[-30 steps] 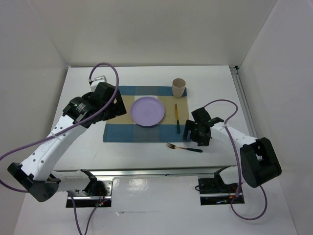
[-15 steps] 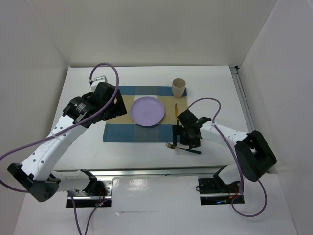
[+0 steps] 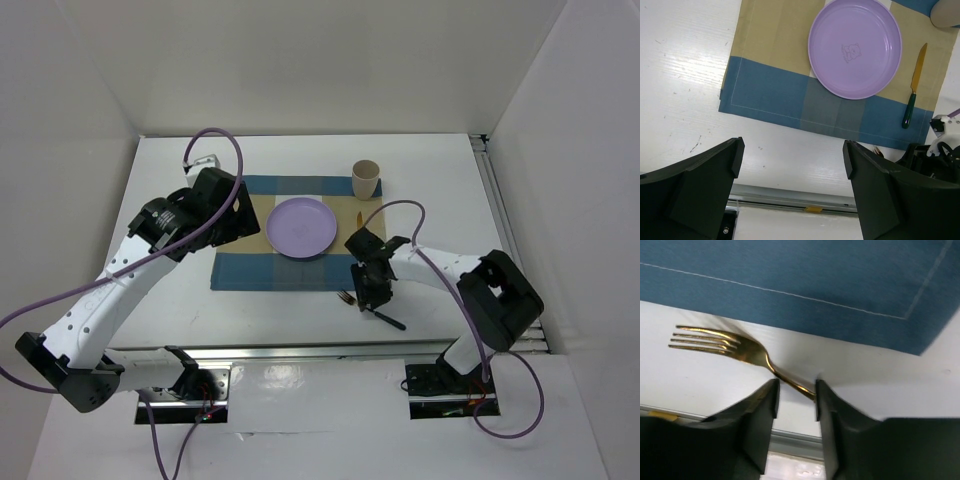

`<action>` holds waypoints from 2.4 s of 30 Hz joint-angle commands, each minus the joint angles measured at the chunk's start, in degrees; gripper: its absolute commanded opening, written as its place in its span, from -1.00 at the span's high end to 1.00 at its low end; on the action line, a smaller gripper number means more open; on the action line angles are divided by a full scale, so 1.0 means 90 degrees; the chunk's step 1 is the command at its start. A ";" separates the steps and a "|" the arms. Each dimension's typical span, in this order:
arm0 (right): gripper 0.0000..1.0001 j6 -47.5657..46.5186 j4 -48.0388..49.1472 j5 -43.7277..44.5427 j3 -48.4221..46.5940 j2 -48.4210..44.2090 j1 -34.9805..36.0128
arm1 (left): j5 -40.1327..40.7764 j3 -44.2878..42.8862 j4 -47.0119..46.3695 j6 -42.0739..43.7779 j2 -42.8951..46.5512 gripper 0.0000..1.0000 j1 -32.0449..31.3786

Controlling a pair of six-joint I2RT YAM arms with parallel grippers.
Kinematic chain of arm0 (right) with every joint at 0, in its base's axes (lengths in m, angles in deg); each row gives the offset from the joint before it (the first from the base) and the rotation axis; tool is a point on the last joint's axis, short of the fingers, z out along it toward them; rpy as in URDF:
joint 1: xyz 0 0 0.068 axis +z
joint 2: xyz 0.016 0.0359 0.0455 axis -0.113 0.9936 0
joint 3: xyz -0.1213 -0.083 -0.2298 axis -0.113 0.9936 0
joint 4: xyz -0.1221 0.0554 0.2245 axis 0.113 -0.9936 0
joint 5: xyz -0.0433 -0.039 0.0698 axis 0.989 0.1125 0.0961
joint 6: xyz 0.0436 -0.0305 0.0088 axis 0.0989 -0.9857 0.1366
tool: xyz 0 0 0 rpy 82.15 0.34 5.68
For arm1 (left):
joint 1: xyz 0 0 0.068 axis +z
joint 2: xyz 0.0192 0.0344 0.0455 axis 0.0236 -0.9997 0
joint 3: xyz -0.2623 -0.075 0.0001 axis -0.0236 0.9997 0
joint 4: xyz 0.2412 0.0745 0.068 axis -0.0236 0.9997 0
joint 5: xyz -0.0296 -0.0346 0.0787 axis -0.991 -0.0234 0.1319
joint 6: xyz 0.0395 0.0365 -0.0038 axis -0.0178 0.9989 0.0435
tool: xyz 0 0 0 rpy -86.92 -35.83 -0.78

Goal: Set the dinner table for one person

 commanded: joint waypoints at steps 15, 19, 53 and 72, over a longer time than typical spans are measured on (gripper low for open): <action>1.00 -0.0822 0.0011 -0.0200 -0.0887 -0.0313 0.1135 | -0.0095 -0.0066 -0.0133 0.0104 -0.0048 -1.00 0.0028; 1.00 -0.0753 0.0138 -0.0258 -0.1443 -0.0461 0.1135 | 0.0021 -0.0183 -0.0075 0.0104 -0.0048 -1.00 0.0028; -0.12 -0.1075 0.1134 -0.1088 -0.3057 0.1961 0.1193 | 0.0403 -0.0535 0.0160 0.0162 0.0245 -1.00 0.0028; 0.55 -0.0998 0.0891 -0.0279 -0.2304 0.1931 0.2305 | 0.0949 -0.1726 0.0629 0.0436 -0.0008 -1.00 0.0028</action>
